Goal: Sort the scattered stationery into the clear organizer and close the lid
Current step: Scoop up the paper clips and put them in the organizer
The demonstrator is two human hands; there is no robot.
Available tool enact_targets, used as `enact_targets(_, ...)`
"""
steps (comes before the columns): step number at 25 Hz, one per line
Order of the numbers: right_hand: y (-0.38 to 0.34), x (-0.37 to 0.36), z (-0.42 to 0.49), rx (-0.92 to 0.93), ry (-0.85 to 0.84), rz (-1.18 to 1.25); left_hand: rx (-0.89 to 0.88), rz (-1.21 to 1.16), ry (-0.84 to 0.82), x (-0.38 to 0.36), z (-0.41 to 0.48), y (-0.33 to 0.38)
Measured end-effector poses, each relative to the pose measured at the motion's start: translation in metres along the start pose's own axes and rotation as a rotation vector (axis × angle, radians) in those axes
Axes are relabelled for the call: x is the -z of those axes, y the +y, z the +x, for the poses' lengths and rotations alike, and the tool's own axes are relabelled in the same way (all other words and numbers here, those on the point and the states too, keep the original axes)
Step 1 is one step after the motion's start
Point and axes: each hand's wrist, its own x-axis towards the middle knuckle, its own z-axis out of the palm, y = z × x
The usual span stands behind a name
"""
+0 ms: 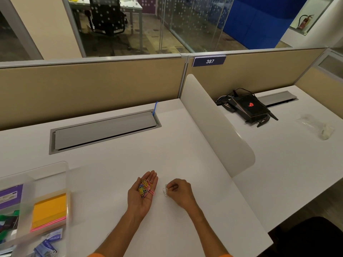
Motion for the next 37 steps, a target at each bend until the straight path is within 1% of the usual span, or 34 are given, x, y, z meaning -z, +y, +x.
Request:
enact_targets(3,-0.018,0.001,-0.003,0.022,0.004,0.140,-0.002,0.011,-0.005,0.001,0.001,-0.002)
enact_targets(6,-0.036,-0.006,-0.005,0.090,0.008,0.169,-0.004,0.096,-0.002,0.002,0.003,-0.004)
enact_targets(9,-0.048,-0.014,-0.006,0.117,0.022,0.198,-0.031,0.160,0.005,0.003,0.004,-0.006)
enact_targets(13,-0.055,-0.010,-0.004,0.141,0.047,0.309,-0.028,0.122,0.011,0.002,0.002,-0.006)
enact_targets(15,-0.051,-0.002,-0.001,0.109,0.114,0.359,-0.006,0.070,-0.001,0.000,0.001,-0.004)
enact_targets(16,-0.045,0.003,0.001,0.080,0.164,0.334,0.006,0.041,-0.006,0.000,0.001,-0.004)
enact_targets(18,-0.027,0.012,0.002,0.026,0.225,0.190,0.016,0.006,-0.004,-0.001,0.000,-0.003)
enact_targets(21,0.000,0.010,-0.003,-0.065,0.170,0.007,0.011,-0.007,0.004,0.000,0.001,-0.001)
enact_targets(24,0.009,-0.007,-0.011,-0.051,0.138,-0.117,0.013,-0.014,0.004,0.000,0.001,-0.001)
enact_targets(27,0.007,-0.026,-0.014,0.039,0.160,-0.145,0.013,-0.025,0.002,-0.001,0.000,-0.001)
enact_targets(30,0.005,-0.037,-0.011,0.118,0.220,-0.192,0.015,-0.034,0.002,0.000,-0.001,0.001)
enact_targets(34,0.003,-0.038,-0.005,0.084,0.190,-0.234,0.006,-0.041,-0.005,-0.001,-0.002,0.003)
enact_targets(37,0.000,-0.033,-0.005,0.026,0.173,-0.149,0.003,-0.037,-0.004,-0.002,-0.002,0.003)
